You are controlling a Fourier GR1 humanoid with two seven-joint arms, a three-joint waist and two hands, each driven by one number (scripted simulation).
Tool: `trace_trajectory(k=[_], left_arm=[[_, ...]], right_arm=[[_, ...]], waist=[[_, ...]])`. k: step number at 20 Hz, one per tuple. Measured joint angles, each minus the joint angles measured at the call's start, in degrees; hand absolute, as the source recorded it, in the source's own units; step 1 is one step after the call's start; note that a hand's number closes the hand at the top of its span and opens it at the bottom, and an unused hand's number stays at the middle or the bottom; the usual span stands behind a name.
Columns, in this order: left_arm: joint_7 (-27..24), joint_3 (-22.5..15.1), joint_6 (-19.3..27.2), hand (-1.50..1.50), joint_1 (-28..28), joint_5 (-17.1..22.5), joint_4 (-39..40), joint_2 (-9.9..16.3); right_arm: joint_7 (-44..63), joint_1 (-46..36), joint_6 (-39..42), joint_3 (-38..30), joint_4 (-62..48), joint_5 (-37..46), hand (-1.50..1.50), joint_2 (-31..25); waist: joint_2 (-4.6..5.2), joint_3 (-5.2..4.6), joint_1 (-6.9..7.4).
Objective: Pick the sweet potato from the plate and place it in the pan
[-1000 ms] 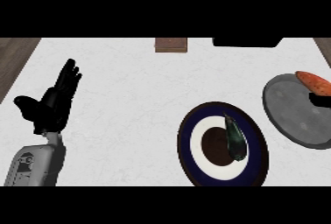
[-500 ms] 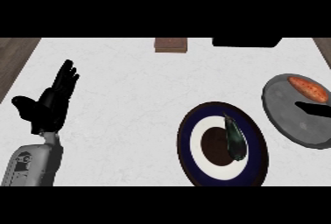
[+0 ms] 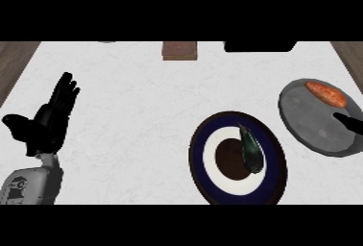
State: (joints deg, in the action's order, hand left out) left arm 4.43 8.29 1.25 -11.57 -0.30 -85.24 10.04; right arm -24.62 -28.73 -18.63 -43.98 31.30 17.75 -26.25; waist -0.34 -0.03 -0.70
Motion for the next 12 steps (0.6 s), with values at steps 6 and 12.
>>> trace_trajectory(k=[6, 12], left_arm=[[0.1, 1.4, 0.3, 0.00, 0.5, 0.1, 0.5, 0.9], [1.2, 1.5, 1.0, 0.00, 1.0, -0.2, -0.9, 1.0]], right_arm=[[-1.8, 10.2, 10.7, 0.2, 14.1, -6.2, -1.50, 6.0], [1.4, 23.1, 17.3, 1.6, 34.2, -10.2, -1.50, 12.3]], waist=[[-0.70, -0.22, -2.13], [-0.91, -0.34, -3.05]])
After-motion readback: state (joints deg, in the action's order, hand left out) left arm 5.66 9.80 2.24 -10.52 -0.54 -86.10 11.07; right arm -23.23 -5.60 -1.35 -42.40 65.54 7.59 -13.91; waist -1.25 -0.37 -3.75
